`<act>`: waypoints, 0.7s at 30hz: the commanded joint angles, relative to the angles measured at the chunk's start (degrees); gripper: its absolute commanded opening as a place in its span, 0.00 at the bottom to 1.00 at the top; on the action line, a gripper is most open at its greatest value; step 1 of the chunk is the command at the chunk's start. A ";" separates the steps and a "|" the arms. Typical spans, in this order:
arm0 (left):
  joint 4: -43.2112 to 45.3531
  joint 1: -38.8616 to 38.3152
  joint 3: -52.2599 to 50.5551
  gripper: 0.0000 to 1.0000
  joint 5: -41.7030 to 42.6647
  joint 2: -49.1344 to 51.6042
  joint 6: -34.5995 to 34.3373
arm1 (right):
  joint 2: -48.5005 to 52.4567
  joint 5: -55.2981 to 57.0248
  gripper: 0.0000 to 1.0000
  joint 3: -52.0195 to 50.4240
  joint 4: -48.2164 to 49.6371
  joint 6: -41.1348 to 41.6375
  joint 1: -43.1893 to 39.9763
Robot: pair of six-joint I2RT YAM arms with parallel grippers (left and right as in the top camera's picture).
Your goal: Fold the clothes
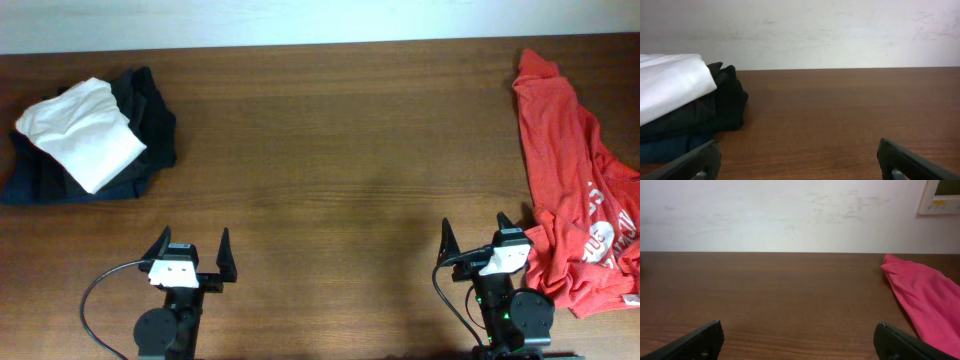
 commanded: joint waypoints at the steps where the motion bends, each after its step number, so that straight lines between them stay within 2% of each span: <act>1: -0.11 -0.28 -0.37 0.99 -0.59 -0.02 -0.35 | -0.02 0.50 0.99 -0.28 -0.42 0.61 0.31; 19: 0.28 -0.28 -0.37 0.99 -0.55 -0.02 -0.37 | -0.02 0.70 0.99 -0.28 -0.42 0.61 0.31; 21: 0.26 -0.28 -0.37 0.99 2.10 -0.02 -0.39 | 0.00 -0.13 0.99 -0.28 -0.44 1.01 0.31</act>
